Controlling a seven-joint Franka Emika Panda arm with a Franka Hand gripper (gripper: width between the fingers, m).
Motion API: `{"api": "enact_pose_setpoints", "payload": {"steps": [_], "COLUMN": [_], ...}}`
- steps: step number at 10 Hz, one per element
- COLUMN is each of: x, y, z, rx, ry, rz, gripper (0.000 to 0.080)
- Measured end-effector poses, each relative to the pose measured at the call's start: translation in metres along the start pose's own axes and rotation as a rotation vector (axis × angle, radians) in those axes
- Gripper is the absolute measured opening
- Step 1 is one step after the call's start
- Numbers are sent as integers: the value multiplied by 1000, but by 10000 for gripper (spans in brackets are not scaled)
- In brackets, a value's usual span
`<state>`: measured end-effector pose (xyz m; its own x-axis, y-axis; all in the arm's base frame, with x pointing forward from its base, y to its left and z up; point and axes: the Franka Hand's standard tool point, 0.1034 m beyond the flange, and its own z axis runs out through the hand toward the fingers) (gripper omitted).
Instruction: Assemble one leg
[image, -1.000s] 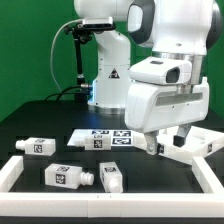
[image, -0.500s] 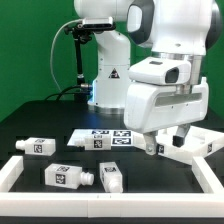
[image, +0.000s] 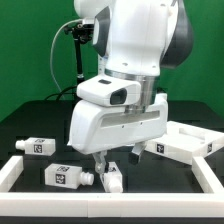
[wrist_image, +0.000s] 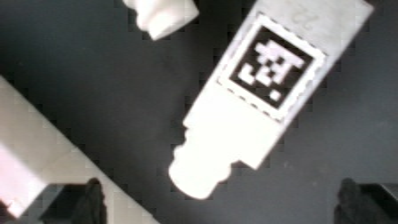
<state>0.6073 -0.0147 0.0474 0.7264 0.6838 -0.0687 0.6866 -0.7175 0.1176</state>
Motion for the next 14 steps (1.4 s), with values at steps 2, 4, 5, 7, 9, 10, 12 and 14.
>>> {"api": "enact_pose_setpoints", "payload": {"steps": [2, 4, 5, 7, 9, 10, 12, 14], "x": [2, 1, -4, -8, -9, -9, -9, -9], "y": [-2, -2, -2, -6, -12, -11, -11, -11], "z": [-1, 1, 9, 23, 32, 31, 32, 31], "rx": [0, 1, 9, 21, 22, 21, 21, 21], "ry": [1, -1, -13, -27, -21, -19, -20, -19], "rz": [-4, -3, 2, 2, 0, 0, 0, 0], "gripper": [649, 649, 649, 649, 649, 649, 556, 327]}}
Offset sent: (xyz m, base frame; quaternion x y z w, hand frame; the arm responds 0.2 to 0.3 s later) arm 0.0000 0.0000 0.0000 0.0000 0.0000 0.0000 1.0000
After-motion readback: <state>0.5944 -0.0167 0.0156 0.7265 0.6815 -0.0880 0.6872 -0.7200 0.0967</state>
